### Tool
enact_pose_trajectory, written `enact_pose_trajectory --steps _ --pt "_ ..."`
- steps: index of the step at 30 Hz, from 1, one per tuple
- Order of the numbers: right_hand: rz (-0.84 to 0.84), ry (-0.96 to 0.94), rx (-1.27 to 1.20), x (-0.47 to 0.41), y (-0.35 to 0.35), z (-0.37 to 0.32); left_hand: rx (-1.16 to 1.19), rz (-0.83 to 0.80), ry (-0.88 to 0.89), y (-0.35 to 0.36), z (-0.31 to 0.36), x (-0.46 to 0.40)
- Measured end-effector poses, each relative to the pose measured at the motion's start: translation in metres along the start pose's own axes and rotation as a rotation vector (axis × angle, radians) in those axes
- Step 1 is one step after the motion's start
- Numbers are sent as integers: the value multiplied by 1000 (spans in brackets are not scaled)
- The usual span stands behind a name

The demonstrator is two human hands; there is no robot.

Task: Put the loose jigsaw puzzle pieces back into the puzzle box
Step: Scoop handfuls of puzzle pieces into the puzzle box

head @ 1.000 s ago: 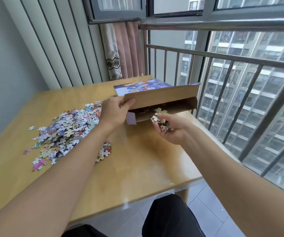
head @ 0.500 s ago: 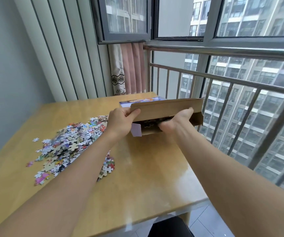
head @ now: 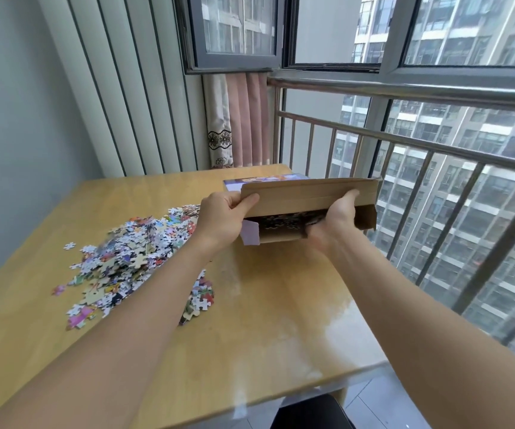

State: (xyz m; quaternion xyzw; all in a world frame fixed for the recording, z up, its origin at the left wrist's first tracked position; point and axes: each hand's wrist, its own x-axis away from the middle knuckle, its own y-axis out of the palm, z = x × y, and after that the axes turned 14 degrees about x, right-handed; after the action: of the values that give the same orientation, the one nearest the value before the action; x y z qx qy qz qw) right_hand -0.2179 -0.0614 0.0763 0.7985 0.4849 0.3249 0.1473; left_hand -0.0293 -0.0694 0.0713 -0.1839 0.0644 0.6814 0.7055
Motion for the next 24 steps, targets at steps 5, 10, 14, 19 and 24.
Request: enact_pose_trajectory --steps 5,10,14,19,24 --pt "-301 -41 -13 1 -23 -15 56 2 15 -7 -3 -3" --pt "-138 -253 688 -5 -42 -23 102 37 15 -7 0 -2" --pt "-139 -680 1512 -1 -56 -25 108 73 13 -9 4 -5" --pt "-51 -1229 2037 2 -51 -26 163 152 8 -8 15 -14" --pt "79 -1689 1738 6 -17 -73 281 203 59 -17 54 -43"
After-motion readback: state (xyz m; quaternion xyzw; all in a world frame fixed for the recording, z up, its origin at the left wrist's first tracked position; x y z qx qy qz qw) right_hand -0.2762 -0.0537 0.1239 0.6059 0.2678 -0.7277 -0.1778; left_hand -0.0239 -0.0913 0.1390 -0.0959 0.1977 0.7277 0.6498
